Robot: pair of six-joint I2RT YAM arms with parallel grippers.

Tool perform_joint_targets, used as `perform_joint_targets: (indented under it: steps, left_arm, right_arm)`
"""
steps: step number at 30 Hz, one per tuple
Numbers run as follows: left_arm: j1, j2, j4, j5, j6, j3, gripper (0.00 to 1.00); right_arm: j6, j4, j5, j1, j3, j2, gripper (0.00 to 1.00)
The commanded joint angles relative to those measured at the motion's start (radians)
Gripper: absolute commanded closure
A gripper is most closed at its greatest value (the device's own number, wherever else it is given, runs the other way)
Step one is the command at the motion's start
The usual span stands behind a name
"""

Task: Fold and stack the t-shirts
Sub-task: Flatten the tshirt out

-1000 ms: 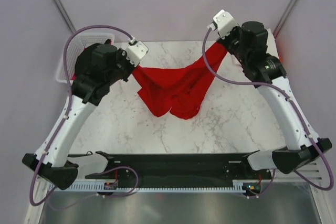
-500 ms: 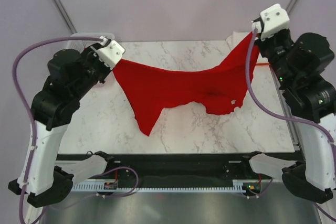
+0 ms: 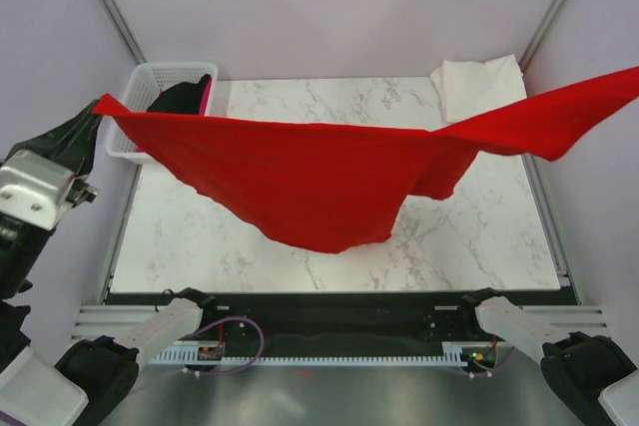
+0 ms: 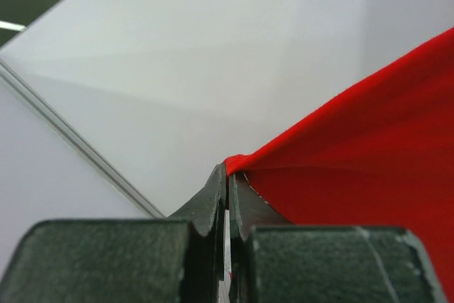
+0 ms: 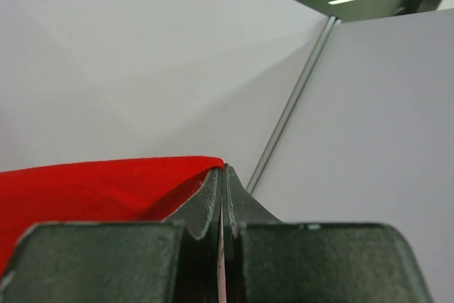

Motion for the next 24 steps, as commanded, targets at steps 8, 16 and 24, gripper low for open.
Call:
perform_joint_targets:
  steps: [8,16,24]
  left_arm:
    - [0.083,0.064,0.018,0.103,-0.077,0.037,0.98]
    - [0.084,0.216,0.180,-0.023,0.096,-0.337,0.98]
    - [0.093,0.438,0.419,-0.047,0.127,-0.712,0.98]
  right_arm:
    - [-0.047,0.156,-0.016,-0.075,-0.082,-0.022,1.00]
    - [-0.210,0.551,-0.002,-0.073,-0.495,0.132,1.00]
    - [-0.158,0.725,-0.036,-0.099,-0.779,0.379,1.00]
